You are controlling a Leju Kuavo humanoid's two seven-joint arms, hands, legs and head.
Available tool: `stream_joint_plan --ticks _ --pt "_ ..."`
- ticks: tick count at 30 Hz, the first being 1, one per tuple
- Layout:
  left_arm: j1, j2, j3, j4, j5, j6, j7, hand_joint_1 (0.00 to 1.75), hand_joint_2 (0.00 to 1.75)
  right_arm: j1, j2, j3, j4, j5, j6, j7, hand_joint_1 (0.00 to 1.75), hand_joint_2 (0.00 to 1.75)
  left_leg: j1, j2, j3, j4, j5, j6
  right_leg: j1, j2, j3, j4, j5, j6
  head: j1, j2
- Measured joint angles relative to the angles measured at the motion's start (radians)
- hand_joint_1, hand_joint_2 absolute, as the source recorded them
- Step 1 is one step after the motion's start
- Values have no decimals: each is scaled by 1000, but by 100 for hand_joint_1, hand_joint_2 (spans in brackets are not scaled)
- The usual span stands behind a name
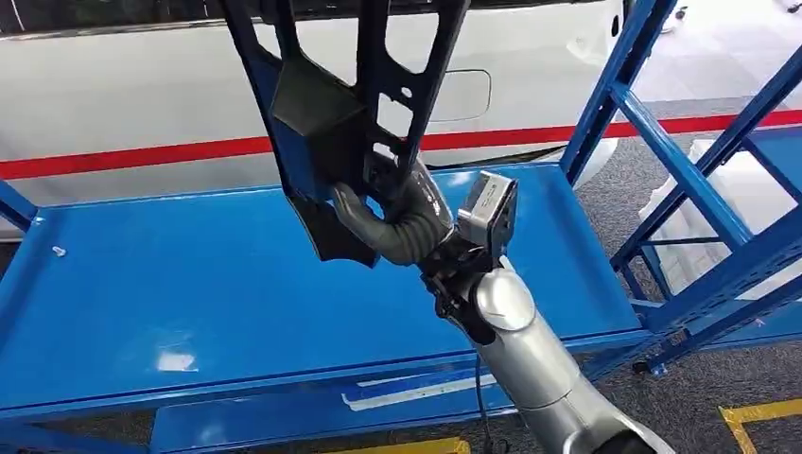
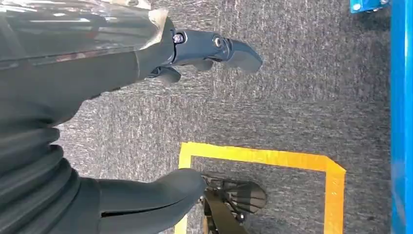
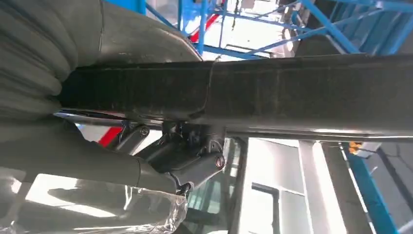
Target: Take the parts from the cabinet and place them on the table.
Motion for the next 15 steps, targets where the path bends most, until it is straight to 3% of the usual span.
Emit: stream_joint_plan --ticks 1,2,4,5,6,7,9,11,12,13,14,15 --pt "1 -2 0 1 0 0 -2 0 175 1 -5 3 2 -6 -1 0 175 175 1 -1 1 1 -2 -2 -2 0 -4 -5 10 8 0 0" --pt "2 -4 0 1 0 2 -4 0 175 1 -9 5 3 -11 -2 0 175 175 4 -3 3 3 -6 -7 -6 -1 18 -59 40 20 0 0" --pt "2 -8 0 1 0 8 -7 0 175 0 -13 9 3 -17 -4 -3 175 175 11 -6 6 18 -21 -23 -14 -5 111 -259 125 46 0 0" --pt "2 -8 0 1 1 13 -8 0 175 1 -17 11 3 -19 -4 -5 175 175 9 -7 1 26 -30 -32 -12 -5 122 -284 111 35 0 0" --pt "-1 -7 1 1 2 16 -10 0 175 0 -19 15 2 -19 -4 -8 175 175 3 -9 -8 39 -36 -39 -6 -1 129 -291 116 26 2 0" --pt "2 -9 1 1 3 18 -11 0 175 1 -22 17 3 -20 -4 -11 175 175 3 -9 -14 38 -36 -42 -9 3 123 -281 114 11 -2 0" --pt "3 -13 2 2 7 19 -12 0 175 1 -26 19 4 -22 -4 -12 175 175 7 -8 -12 41 -40 -46 -8 5 116 -277 111 0 -4 0" --pt "2 -15 2 2 11 21 -13 0 175 -1 -27 20 4 -27 3 -16 175 175 12 -5 -20 70 -69 -54 -11 5 119 -278 112 -14 -5 0" --pt "1 -16 2 2 13 22 -14 0 175 -2 -27 21 4 -31 3 -19 175 175 12 -5 -49 128 -105 -56 -10 5 119 -278 112 -19 -5 0" --pt "1 -18 3 2 13 23 -16 0 175 -4 -27 22 5 -33 5 -19 175 175 12 -5 -97 224 -152 -58 -7 4 116 -278 112 -20 -5 0" --pt "1 -19 3 2 14 23 -16 0 175 -4 -27 23 5 -34 5 -19 175 175 12 -5 -138 304 -184 -58 -5 4 114 -278 113 -25 -5 0" --pt "2 -20 4 2 14 23 -17 0 175 -4 -28 25 7 -35 5 -19 175 175 12 -5 -170 361 -198 -57 -2 3 112 -278 114 -25 -5 0"
